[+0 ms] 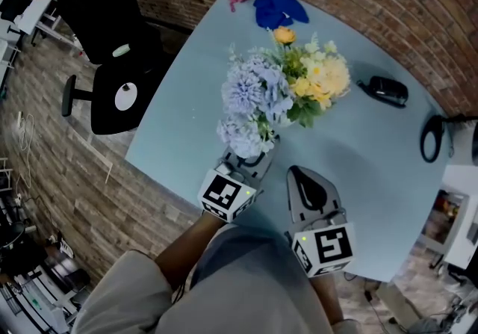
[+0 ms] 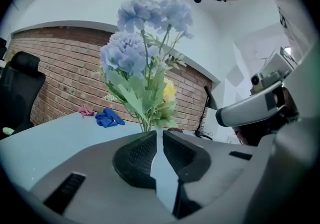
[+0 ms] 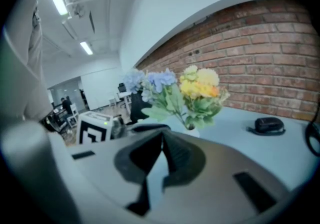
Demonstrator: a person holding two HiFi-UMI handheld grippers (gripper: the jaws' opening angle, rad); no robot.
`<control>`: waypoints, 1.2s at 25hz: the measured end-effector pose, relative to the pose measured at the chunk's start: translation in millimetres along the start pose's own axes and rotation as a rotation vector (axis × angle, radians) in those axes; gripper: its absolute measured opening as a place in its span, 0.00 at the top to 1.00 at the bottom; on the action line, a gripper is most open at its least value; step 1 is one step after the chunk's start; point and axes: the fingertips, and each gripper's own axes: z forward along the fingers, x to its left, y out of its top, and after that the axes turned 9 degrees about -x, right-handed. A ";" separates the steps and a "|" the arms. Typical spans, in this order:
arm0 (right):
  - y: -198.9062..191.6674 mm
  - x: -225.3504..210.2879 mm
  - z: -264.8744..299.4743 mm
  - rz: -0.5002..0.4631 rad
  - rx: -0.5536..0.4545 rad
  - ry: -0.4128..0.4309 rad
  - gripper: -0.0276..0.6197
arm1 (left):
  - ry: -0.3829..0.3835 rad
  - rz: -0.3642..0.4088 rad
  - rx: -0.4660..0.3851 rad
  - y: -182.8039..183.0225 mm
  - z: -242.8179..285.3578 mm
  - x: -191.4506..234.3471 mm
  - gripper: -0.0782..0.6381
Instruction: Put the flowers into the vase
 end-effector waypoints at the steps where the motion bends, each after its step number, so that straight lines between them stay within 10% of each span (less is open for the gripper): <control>1: 1.1 0.8 -1.3 0.000 -0.002 -0.001 0.92 | 0.002 0.000 -0.001 1.5 -2.2 0.3 0.81; 30: 42.5 31.8 -25.8 -0.024 -0.180 0.035 0.92 | -0.020 -0.112 0.007 68.9 -61.4 -48.2 0.86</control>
